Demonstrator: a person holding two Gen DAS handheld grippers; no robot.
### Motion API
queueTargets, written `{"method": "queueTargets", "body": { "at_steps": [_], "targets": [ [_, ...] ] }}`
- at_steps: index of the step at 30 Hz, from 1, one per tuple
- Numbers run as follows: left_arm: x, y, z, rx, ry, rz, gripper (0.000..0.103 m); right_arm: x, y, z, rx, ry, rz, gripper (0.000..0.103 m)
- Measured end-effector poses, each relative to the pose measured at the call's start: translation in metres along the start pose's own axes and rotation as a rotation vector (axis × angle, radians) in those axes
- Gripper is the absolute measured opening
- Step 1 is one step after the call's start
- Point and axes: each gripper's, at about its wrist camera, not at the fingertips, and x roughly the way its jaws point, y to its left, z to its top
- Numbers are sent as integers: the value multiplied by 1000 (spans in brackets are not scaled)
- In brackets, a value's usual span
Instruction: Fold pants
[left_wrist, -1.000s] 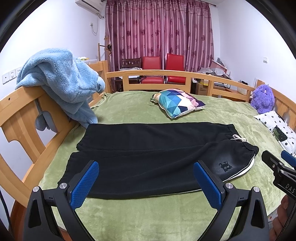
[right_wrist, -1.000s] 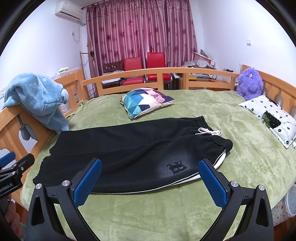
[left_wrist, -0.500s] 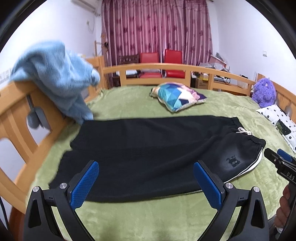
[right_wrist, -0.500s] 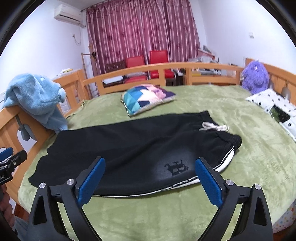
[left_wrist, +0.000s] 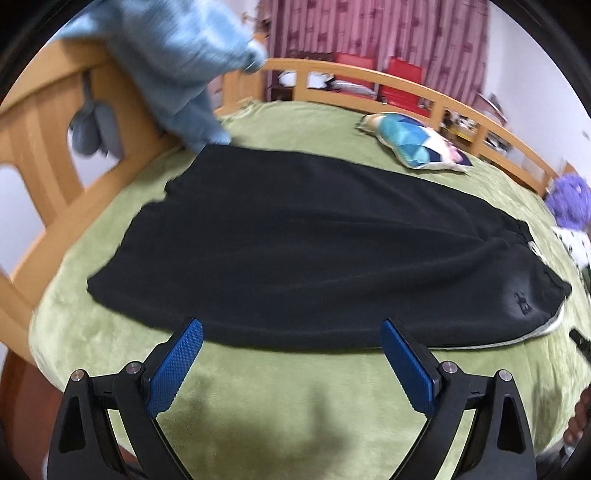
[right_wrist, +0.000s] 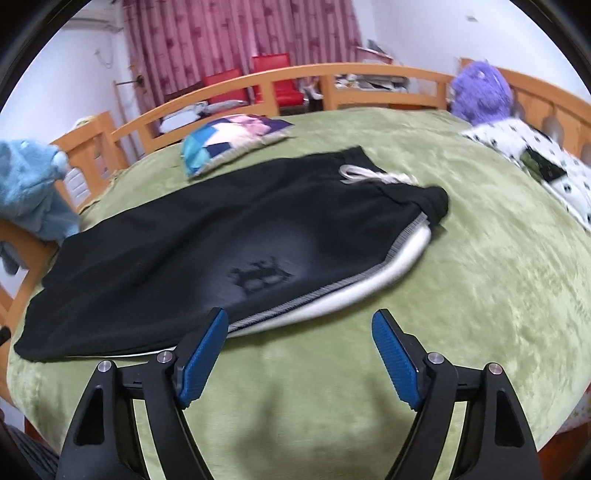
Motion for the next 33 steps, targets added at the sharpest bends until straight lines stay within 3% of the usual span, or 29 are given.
{"method": "queueTargets", "body": {
  "at_steps": [8, 14, 19, 22, 24, 25, 26, 27, 28, 29, 30, 32, 33],
  "targets": [
    [43, 39, 0, -73, 74, 14, 97, 31, -41, 8, 247, 35, 106, 76],
    [65, 63, 4, -123, 111, 21, 97, 80, -16, 20, 222, 125, 76, 76],
    [92, 78, -8, -204, 194, -14, 97, 120, -1, 15, 227, 217, 61, 76],
    [106, 82, -16, -239, 227, -48, 97, 130, 3, 11, 209, 197, 29, 77],
    [110, 84, -14, -260, 205, -49, 96, 131, 8, 10, 164, 194, 2, 69],
    [111, 86, -11, -278, 192, -56, 95, 130, 10, 10, 141, 190, -13, 54],
    [113, 89, -9, -300, 183, -63, 91, 129, 11, 8, 124, 182, -13, 41],
    [114, 92, -7, -318, 180, -63, 87, 127, 8, 9, 130, 178, 1, 35],
    [116, 95, -4, -338, 179, -60, 75, 125, 5, 8, 147, 174, 17, 22],
    [117, 98, -2, -358, 181, -54, 60, 124, 2, 10, 159, 175, 34, 20],
    [119, 101, 1, -366, 184, -52, 51, 120, -1, 12, 177, 172, 58, 18],
    [122, 100, 10, -313, 201, -46, 18, 109, -2, 15, 183, 154, 80, 17],
    [121, 99, 14, -290, 198, -42, 17, 104, 0, 19, 177, 145, 85, 17]
  ]
}}
